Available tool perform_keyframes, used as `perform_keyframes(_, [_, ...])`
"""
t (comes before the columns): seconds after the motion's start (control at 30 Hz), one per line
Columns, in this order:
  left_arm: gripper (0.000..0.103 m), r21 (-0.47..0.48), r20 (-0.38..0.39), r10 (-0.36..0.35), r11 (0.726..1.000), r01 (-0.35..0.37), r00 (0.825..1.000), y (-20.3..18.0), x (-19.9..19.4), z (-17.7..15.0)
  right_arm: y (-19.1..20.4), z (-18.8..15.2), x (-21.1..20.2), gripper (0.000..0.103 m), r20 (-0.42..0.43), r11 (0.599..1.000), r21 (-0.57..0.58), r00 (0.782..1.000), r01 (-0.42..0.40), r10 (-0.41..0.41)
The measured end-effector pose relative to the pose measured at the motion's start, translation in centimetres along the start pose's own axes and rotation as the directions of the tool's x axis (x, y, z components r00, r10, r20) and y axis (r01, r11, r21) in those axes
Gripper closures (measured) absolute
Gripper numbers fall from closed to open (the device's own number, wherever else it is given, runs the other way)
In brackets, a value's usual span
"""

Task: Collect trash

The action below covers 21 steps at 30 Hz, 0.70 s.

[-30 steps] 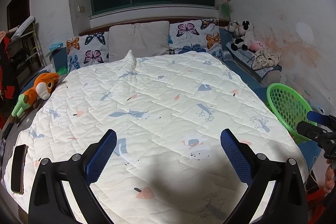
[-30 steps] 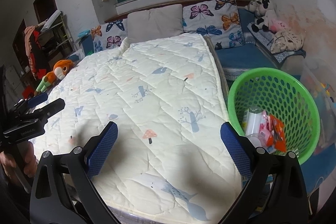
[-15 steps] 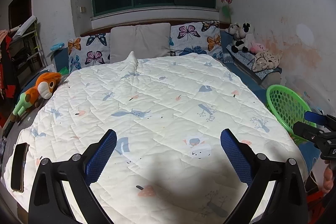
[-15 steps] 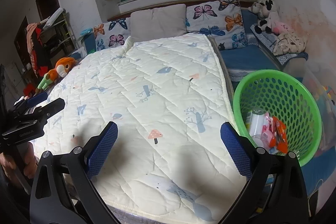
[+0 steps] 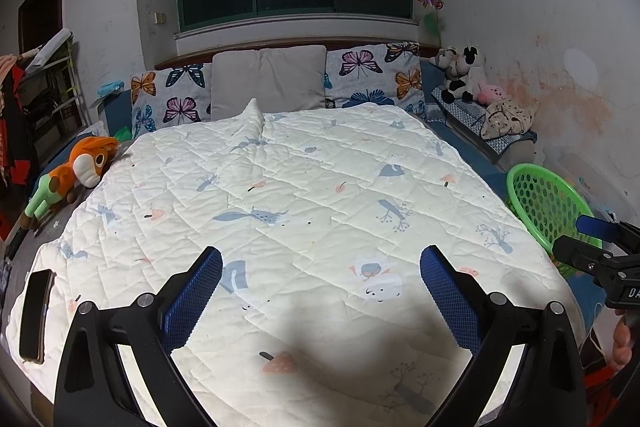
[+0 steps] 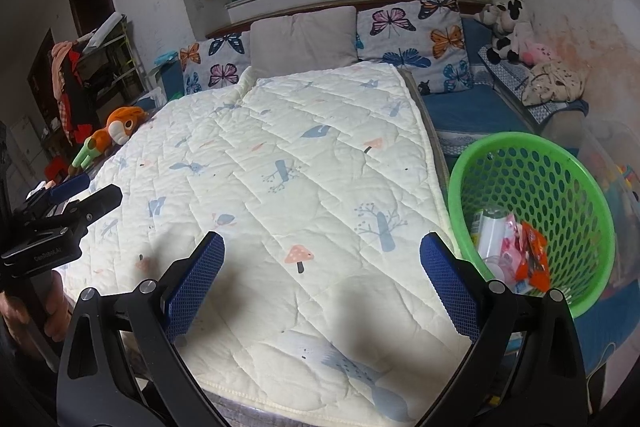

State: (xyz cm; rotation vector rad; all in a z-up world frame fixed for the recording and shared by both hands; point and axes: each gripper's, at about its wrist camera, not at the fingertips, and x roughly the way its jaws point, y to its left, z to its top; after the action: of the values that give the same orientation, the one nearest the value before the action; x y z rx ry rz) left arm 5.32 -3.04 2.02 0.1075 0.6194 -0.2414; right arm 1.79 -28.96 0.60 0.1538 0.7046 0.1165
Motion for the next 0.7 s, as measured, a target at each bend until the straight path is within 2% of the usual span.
perform_keyframes(0.7, [0.007,-0.001,0.009,0.003,1.0,-0.003,1.0,-0.21,-0.47,0.05,0.01,-0.28,0.16,0.005,0.001,1.0,-0.001,1.0,-0.003,0.003])
